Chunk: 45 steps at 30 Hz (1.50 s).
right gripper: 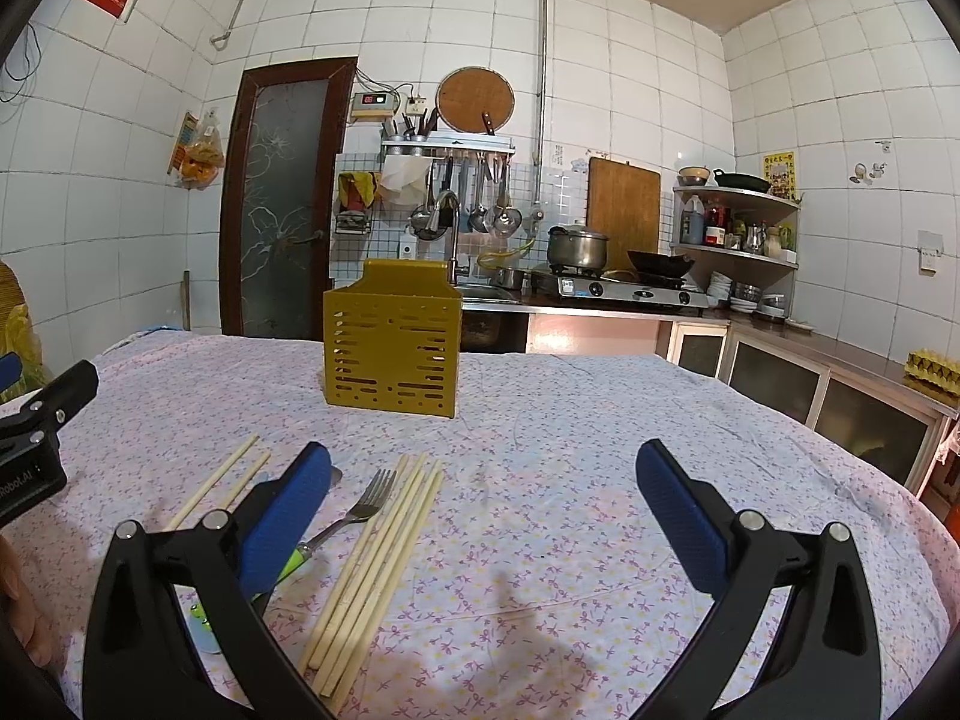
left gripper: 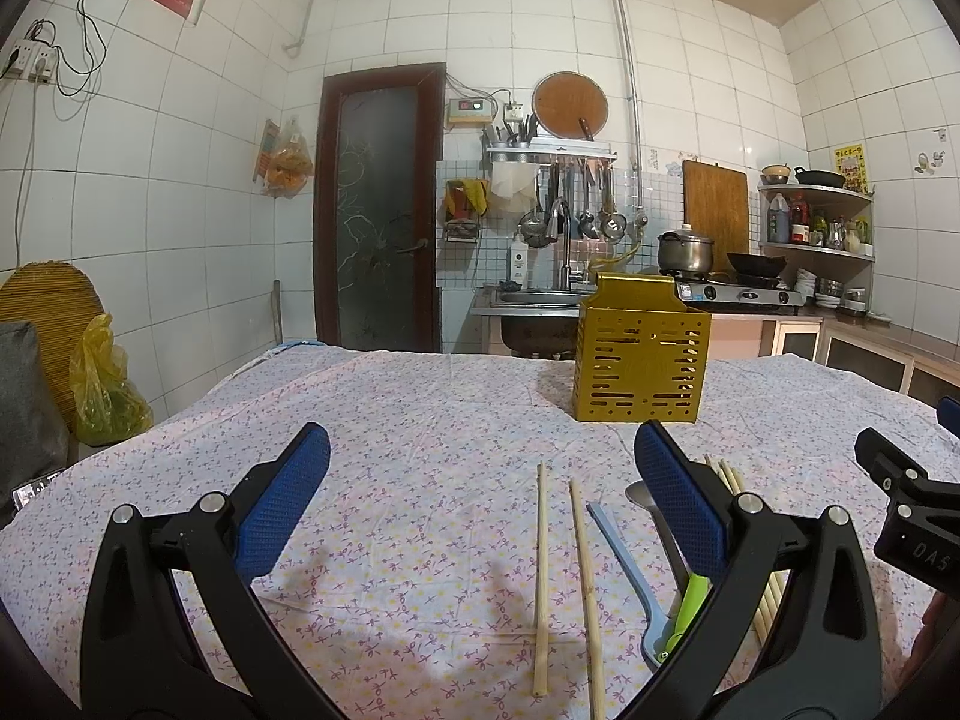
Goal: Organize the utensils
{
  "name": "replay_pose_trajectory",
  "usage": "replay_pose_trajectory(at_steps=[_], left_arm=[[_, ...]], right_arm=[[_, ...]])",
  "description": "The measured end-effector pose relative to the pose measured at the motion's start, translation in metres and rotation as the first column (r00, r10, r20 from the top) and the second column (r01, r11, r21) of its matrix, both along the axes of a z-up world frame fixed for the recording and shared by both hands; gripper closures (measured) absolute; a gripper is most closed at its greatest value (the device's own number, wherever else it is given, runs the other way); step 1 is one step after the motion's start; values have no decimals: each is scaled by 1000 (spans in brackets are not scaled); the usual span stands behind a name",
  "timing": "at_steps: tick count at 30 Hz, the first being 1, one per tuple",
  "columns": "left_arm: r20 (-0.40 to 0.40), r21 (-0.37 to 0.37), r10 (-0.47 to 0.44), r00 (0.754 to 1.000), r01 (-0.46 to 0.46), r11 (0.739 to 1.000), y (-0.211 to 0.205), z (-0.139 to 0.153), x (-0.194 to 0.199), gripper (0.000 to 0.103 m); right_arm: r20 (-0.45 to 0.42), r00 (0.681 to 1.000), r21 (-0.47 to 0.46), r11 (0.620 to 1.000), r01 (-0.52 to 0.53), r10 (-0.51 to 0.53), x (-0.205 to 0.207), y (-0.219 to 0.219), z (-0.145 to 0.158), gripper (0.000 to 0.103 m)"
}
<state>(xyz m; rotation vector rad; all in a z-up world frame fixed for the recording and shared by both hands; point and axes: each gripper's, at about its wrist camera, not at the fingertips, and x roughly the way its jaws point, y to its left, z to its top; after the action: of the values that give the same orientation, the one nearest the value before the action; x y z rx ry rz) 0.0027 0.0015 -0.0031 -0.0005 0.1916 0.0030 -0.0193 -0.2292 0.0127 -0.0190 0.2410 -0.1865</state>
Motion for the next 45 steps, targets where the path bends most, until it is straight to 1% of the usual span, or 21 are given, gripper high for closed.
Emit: replay_pose_trajectory(at_steps=[7, 45], left_arm=[[-1, 0, 0, 1000, 0, 1000, 1, 0, 0, 5], [0, 2, 0, 1000, 0, 1000, 1, 1, 0, 5]], right_arm=[[0, 1000, 1, 1000, 2, -2, -1, -5, 1, 4], [2, 1000, 0, 1000, 3, -3, -1, -2, -1, 4]])
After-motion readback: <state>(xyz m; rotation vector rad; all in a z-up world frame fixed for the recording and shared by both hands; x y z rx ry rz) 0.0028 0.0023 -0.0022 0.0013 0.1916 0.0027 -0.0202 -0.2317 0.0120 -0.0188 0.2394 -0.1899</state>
